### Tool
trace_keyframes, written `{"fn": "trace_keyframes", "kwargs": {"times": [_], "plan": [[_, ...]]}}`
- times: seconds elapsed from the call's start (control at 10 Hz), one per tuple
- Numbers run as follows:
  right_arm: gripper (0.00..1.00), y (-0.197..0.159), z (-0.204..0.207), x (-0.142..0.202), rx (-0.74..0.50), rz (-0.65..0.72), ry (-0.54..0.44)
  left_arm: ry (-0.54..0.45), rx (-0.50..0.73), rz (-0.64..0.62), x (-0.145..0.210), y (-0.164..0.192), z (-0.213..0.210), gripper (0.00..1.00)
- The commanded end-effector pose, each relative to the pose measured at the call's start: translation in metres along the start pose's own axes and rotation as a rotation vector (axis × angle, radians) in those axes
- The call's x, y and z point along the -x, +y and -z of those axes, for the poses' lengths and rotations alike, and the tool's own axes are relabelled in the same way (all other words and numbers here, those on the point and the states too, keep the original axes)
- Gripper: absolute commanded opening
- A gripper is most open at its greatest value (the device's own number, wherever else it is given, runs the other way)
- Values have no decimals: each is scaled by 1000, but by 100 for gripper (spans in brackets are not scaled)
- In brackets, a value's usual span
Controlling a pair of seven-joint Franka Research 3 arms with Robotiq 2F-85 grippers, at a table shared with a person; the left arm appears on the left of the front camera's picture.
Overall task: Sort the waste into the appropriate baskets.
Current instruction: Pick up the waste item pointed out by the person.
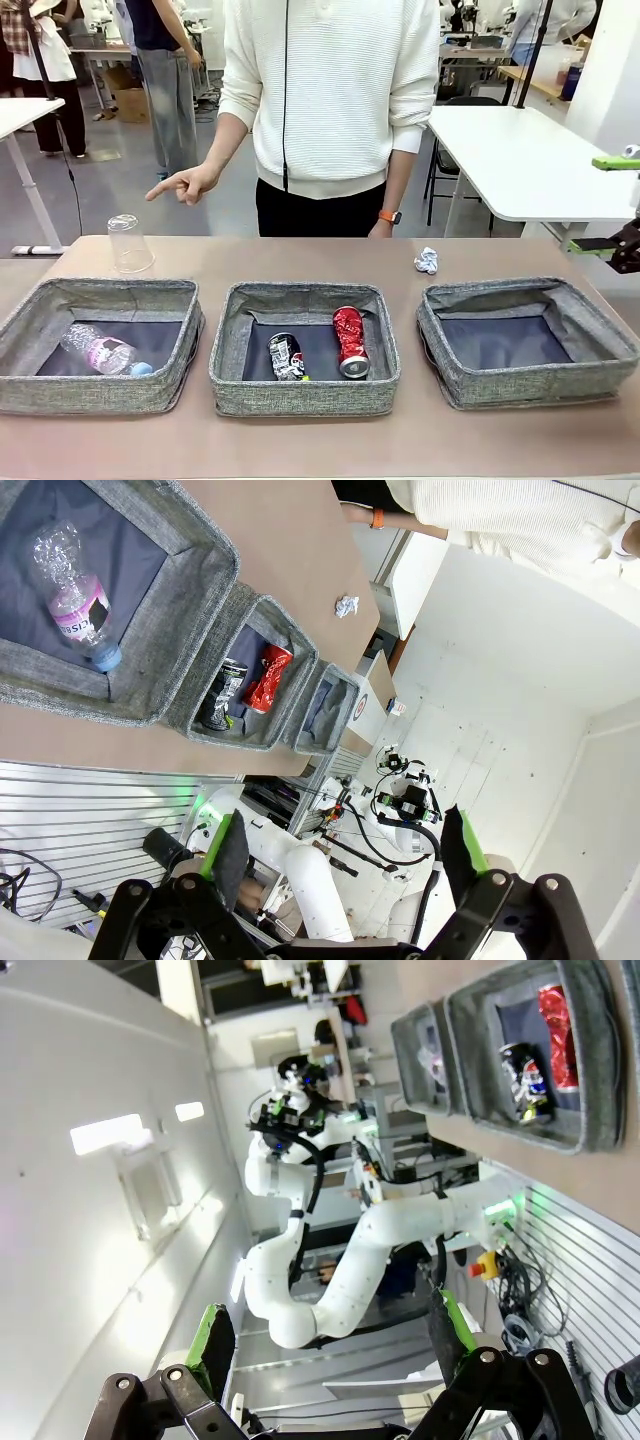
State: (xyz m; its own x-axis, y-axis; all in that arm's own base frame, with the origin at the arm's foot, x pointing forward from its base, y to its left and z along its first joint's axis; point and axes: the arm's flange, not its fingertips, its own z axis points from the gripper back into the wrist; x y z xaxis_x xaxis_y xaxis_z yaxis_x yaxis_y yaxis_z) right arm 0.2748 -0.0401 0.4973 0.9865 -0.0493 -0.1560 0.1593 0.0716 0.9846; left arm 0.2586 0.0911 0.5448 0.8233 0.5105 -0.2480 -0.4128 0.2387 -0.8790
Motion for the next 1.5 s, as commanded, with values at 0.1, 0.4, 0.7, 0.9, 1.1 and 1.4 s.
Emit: {"fn": "trace_keyframes", "kwargs": {"times": [0.1,0.4,0.7,0.9,1.1,1.4], "plan": [[100,6,0,1,-16,-2,-1,2,6,12,0,1,-1,100],[100,6,0,1,-16,-2,-1,2,6,12,0,1,-1,100],[100,6,0,1,-16,-2,-1,-318,196,612,-40,-5,20,100],[100,6,0,1,-16,-2,-1,-541,263,807,-76,-8,46,100],[100,6,0,1,-16,-2,-1,-772,180,1029,-115,-4,72,100],[100,6,0,1,-16,-2,-1,-564,144,809,-93,-20,50,100]]}}
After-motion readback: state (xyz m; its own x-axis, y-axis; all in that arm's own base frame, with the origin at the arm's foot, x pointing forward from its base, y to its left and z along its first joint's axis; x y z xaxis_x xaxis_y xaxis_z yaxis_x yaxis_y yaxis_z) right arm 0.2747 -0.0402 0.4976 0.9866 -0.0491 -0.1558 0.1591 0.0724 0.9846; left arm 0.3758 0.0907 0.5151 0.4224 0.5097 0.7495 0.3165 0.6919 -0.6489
